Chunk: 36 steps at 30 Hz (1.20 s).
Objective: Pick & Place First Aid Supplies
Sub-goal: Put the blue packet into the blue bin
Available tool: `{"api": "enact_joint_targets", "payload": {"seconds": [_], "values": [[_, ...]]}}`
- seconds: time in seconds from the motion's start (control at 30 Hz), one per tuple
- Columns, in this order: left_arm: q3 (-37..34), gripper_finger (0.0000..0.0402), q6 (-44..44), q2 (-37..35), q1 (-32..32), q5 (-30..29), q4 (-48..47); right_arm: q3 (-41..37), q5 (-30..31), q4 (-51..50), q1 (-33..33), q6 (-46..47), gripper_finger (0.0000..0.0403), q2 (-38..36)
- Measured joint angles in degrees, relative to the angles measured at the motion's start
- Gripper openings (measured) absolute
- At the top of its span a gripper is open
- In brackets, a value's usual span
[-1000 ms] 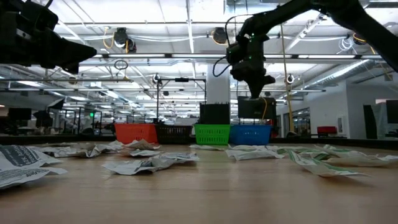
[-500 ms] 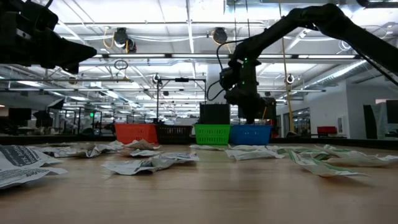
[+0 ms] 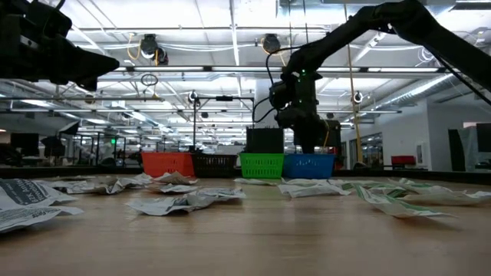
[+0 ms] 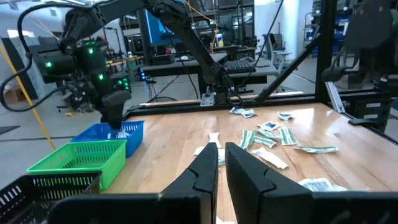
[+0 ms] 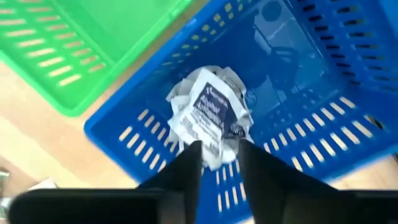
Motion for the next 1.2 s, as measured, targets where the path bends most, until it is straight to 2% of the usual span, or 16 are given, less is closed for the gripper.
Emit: {"api": "enact_joint_targets", "payload": {"seconds": [0.1, 0.23, 0.43, 0.57, 0.83, 1.2], "values": [[-0.01, 0.0037, -0.01, 0.0, 0.0, -0.01, 0.0, 0.01, -0.17, -0.73, -0.01, 0.69, 0.0136, -2.62], [-0.02, 0.0037, 0.0, -0.02, 0.0, 0.0, 0.0, 0.04, -0.22, -2.22, -0.04, 3.45, 0.0158, -5.91], [0.0, 0.0037, 0.0, 0.0, 0.0, 0.0, 0.0, -0.06, -0.22, -3.86, -0.02, 8.65, 0.0164, -9.18], [-0.02, 0.0037, 0.0, 0.0, 0.0, 0.0, 0.0, -2.75, 0.02, -3.64, 0.57, 11.6, 0.0161, -10.87], [0.0, 0.0037, -0.02, 0.0, 0.0, -0.01, 0.0, -16.95, -0.09, -0.14, 8.06, 17.98, 0.0156, -20.49], [-0.02, 0.0037, 0.0, 0.0, 0.0, -0.02, 0.0, -36.47, -0.24, 0.99, 26.13, 34.48, 0.0155, -37.44]]}}
